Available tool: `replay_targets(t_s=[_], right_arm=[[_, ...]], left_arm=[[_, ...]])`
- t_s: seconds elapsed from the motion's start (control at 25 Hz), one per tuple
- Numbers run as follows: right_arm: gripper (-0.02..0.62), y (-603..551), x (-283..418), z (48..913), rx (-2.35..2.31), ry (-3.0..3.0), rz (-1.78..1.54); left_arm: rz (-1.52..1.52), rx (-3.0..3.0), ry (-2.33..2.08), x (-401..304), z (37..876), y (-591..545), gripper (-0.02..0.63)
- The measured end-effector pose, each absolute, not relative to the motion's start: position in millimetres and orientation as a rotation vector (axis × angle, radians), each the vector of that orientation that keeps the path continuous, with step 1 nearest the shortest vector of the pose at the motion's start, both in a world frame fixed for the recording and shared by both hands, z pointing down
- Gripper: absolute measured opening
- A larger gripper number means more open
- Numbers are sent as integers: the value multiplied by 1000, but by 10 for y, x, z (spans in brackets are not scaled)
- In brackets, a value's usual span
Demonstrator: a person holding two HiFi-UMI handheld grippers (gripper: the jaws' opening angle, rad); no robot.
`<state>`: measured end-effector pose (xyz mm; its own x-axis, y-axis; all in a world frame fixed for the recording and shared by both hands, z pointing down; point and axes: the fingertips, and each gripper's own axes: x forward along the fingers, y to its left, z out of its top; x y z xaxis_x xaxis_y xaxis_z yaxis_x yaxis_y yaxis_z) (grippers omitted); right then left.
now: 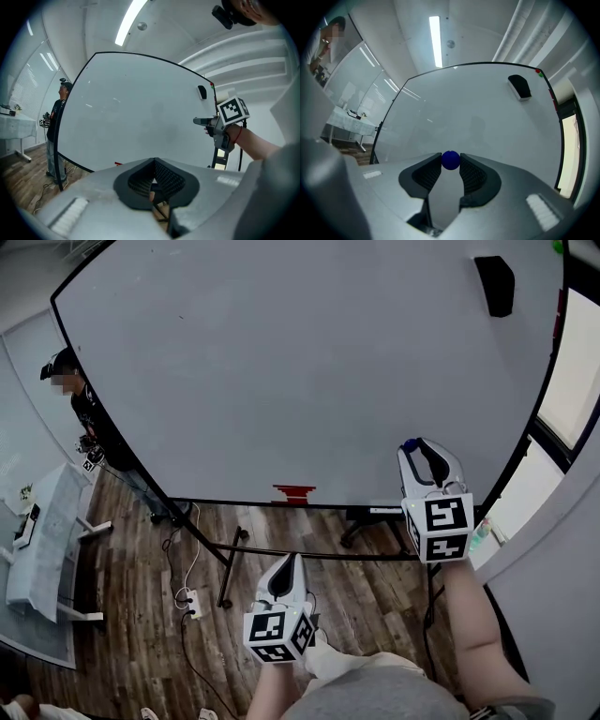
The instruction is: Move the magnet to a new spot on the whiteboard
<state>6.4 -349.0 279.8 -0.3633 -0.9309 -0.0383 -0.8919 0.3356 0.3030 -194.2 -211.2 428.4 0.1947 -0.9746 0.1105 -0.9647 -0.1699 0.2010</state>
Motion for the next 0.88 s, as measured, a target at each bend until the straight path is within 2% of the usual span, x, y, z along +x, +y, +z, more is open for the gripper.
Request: replay_targets(t_s=[0.44, 0.88], right_arm=[[124, -3849, -655, 2710, 1645, -2463, -458], [124, -4289, -941, 2810, 1686, -2385, -450]], left_arm=[[-30, 2308, -1821, -2380, 4224, -2579, 3], [-1, 2345, -1761, -2647, 4290, -2994, 3]])
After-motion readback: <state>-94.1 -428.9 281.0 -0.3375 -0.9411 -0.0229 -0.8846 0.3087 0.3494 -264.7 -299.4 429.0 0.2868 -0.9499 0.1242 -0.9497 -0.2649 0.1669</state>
